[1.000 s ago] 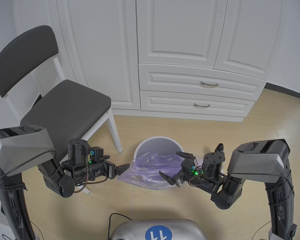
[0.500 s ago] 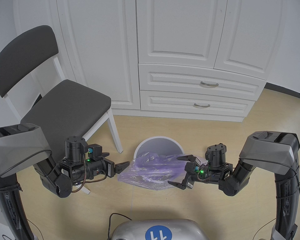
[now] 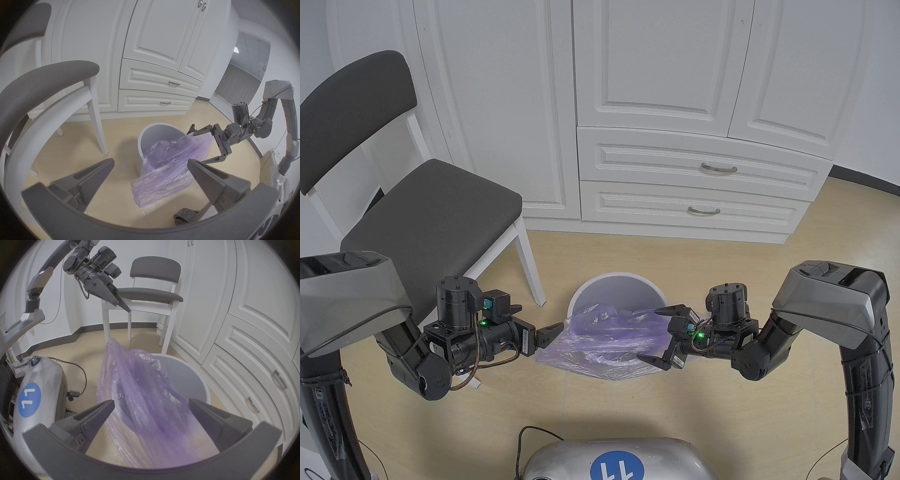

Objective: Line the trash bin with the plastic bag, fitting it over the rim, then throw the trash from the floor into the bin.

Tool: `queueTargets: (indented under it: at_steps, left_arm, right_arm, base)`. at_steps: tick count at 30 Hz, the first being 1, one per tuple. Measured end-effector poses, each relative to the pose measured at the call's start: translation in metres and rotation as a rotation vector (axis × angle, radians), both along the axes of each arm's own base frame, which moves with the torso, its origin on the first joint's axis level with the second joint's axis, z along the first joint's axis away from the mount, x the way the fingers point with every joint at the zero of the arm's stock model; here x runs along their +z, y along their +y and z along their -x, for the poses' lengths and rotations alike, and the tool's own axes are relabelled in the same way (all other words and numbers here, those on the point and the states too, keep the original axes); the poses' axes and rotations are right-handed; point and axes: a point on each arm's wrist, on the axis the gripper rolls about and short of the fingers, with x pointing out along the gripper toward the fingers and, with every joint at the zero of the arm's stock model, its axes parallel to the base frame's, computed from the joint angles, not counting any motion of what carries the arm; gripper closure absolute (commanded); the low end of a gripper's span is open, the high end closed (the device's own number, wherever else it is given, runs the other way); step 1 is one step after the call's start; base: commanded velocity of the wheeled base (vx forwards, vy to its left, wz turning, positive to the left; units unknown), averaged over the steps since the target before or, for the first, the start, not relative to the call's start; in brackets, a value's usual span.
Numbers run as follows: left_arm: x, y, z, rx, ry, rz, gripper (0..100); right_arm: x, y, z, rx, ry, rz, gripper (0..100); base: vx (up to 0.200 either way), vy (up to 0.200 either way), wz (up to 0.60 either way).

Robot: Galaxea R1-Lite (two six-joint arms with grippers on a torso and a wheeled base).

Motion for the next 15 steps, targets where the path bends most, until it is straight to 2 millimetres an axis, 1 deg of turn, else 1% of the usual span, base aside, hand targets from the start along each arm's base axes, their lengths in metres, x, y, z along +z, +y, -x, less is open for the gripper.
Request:
queueTargets:
  at_steps: [4,5,10,15]
  left_arm:
    - [-0.002,-0.001,0.0,-0.001,0.004,-0.002,0]
    - [-0.002,-0.001,0.0,-0.001,0.004,-0.002,0]
    - [-0.002,-0.001,-0.001,0.001,0.003,-0.001,0]
    - [-0.001,0.0,-0.001,0.004,0.001,0.0,0]
  right_arm:
    - [-0.004,0.002,-0.006,-0.006,0.002,-0.009,0]
    - [-0.004,0.003,-0.007,-0.008,0.003,-0.014,100]
    - [-0.006,0.006,-0.012,-0.022,0.019,-0.045,100]
    - [0.0,0.01,-0.018,-0.027,0.001,-0.069,100]
  base:
    - [0.0,0.0,0.0]
    - [0.0,0.0,0.0]
    - [0.0,0.0,0.0]
    - [0.0,0.0,0.0]
